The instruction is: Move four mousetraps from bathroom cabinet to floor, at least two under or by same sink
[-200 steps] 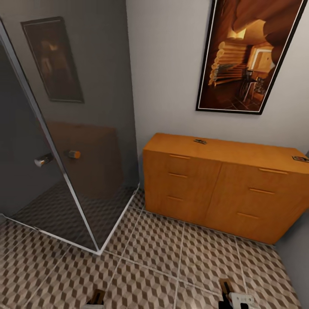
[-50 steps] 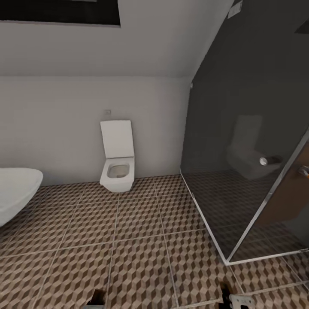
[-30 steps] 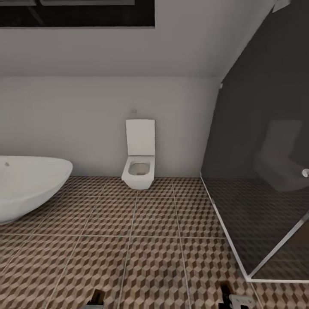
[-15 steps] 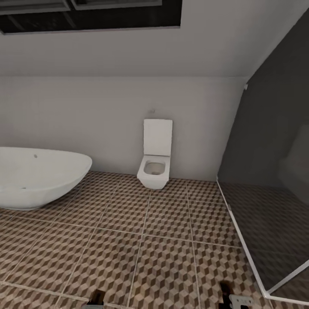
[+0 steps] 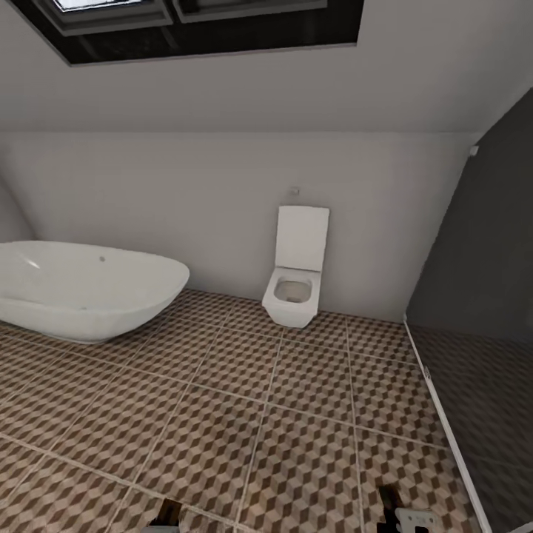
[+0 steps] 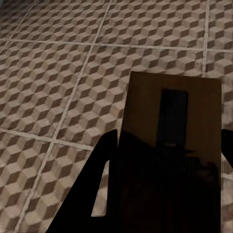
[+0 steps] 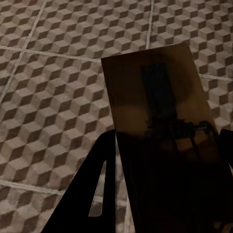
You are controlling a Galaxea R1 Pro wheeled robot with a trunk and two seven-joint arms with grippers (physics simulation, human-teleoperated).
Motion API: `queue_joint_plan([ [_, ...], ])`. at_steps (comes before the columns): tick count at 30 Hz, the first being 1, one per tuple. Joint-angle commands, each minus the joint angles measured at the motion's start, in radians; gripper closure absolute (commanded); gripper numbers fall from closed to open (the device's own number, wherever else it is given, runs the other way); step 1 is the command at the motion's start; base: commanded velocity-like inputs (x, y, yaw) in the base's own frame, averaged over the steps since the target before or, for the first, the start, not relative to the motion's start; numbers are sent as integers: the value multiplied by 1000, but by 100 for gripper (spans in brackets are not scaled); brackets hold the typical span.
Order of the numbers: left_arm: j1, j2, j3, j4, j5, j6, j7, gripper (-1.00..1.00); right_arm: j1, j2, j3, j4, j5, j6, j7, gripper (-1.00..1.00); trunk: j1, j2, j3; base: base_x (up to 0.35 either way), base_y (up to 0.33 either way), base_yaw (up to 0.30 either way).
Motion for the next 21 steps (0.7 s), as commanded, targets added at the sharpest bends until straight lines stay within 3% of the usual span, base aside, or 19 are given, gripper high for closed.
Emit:
queue_joint_plan([
  [1, -1, -1, -8, 3, 4, -4, 5, 100, 0, -1, 8, 0, -12, -4, 3, 100, 0, -1, -1, 0, 0, 255],
  [21, -1, -1, -8, 3, 4, -4, 5, 100, 0, -1, 8, 0, -12, -4, 3, 100, 0, -1, -1, 0, 0, 255],
])
